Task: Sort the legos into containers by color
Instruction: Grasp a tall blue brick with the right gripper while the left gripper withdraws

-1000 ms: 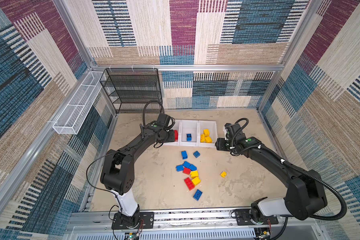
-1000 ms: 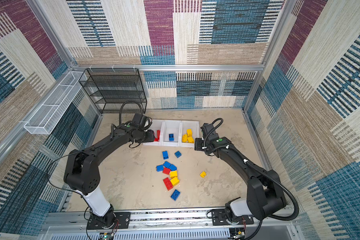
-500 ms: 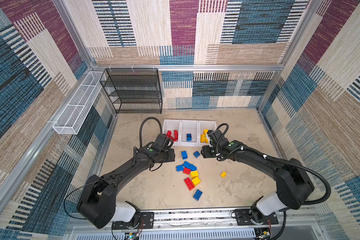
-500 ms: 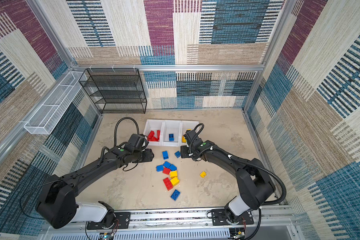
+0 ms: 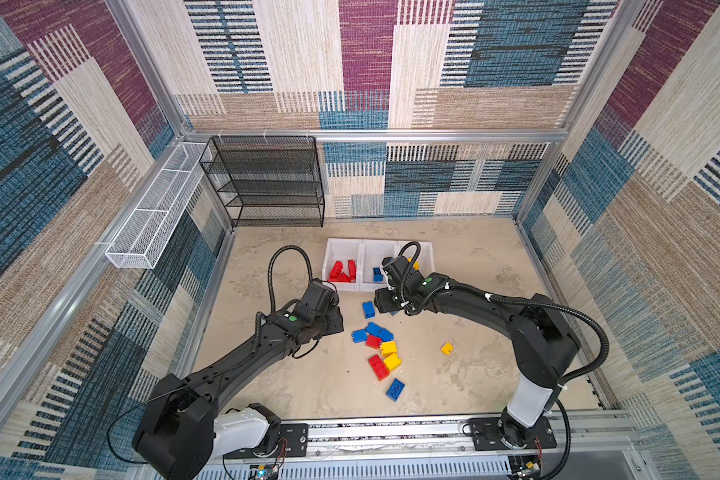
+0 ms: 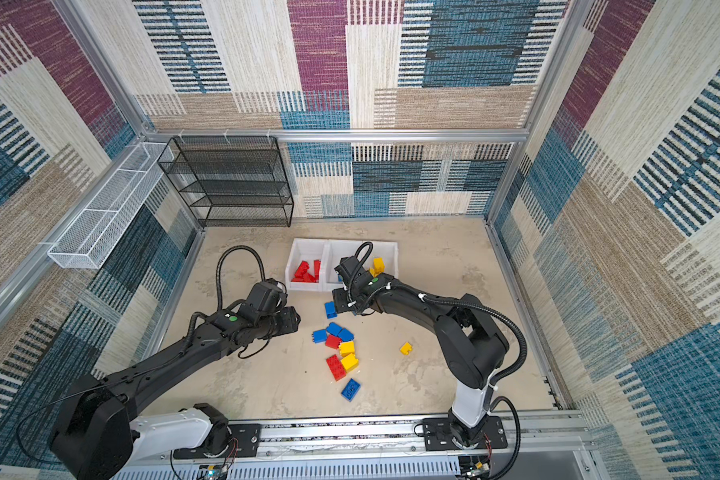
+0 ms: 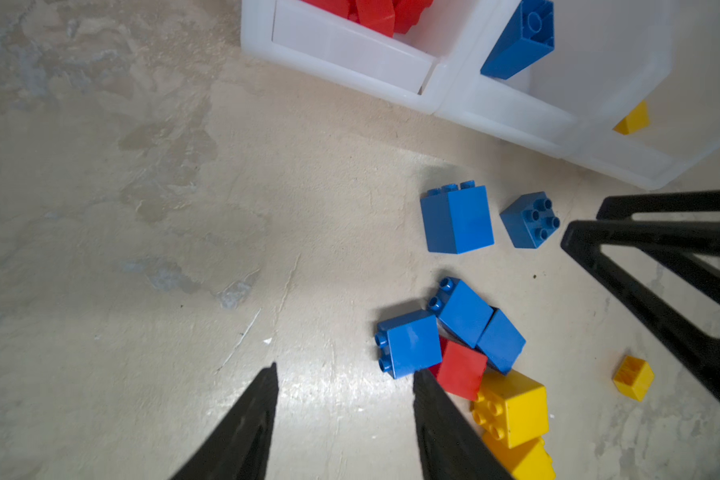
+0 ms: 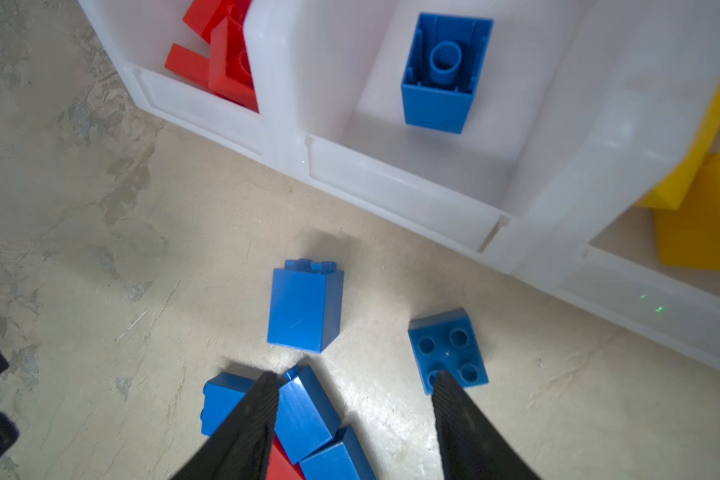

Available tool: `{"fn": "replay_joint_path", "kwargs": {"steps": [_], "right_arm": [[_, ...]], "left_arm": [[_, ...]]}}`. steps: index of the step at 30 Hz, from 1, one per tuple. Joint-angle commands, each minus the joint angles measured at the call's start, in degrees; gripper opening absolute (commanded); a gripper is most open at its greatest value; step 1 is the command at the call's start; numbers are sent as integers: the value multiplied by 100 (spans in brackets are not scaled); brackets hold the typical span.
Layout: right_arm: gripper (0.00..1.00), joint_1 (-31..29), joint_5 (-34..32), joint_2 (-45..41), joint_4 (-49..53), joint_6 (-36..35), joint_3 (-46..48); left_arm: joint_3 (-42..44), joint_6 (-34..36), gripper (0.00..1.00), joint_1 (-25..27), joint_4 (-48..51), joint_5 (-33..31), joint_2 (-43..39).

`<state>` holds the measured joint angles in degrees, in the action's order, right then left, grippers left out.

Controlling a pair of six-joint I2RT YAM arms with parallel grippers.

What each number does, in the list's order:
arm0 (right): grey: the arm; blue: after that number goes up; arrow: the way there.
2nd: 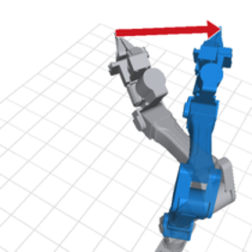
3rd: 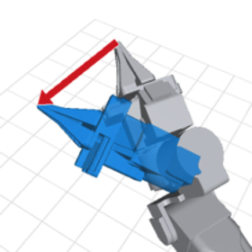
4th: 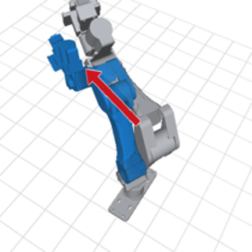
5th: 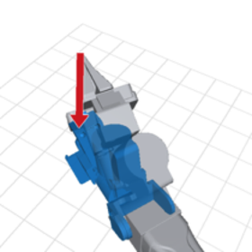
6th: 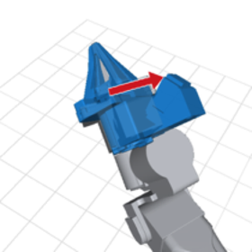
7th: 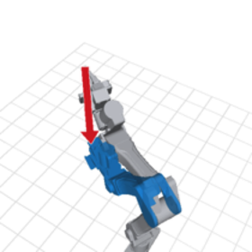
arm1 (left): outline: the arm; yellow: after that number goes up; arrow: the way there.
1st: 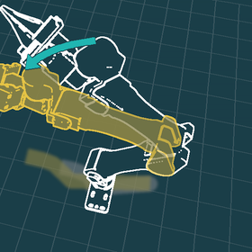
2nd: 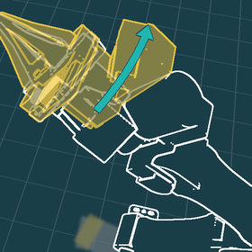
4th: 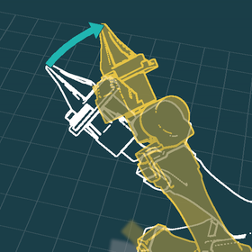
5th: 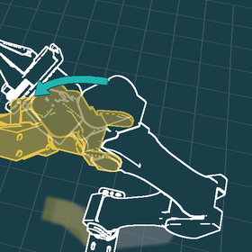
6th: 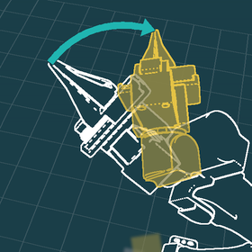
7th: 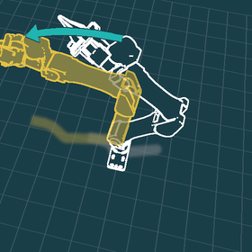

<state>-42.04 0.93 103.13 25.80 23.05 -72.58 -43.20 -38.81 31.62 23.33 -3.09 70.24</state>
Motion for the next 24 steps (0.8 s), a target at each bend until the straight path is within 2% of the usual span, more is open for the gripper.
{"fn": "replay_joint_path", "kwargs": {"steps": [1,17,24], "right_arm": [[61,-104,4,209,63,-59,-220],[55,-388,-226,1306,393,-168,-1112],[42,-401,-351,1522,504,-150,-1234]], "left_arm": [[131,-206,56,-2,-16,-139,-134],[653,-486,56,2,75,-117,-779],[655,-408,56,-2,76,-38,-818]]}}
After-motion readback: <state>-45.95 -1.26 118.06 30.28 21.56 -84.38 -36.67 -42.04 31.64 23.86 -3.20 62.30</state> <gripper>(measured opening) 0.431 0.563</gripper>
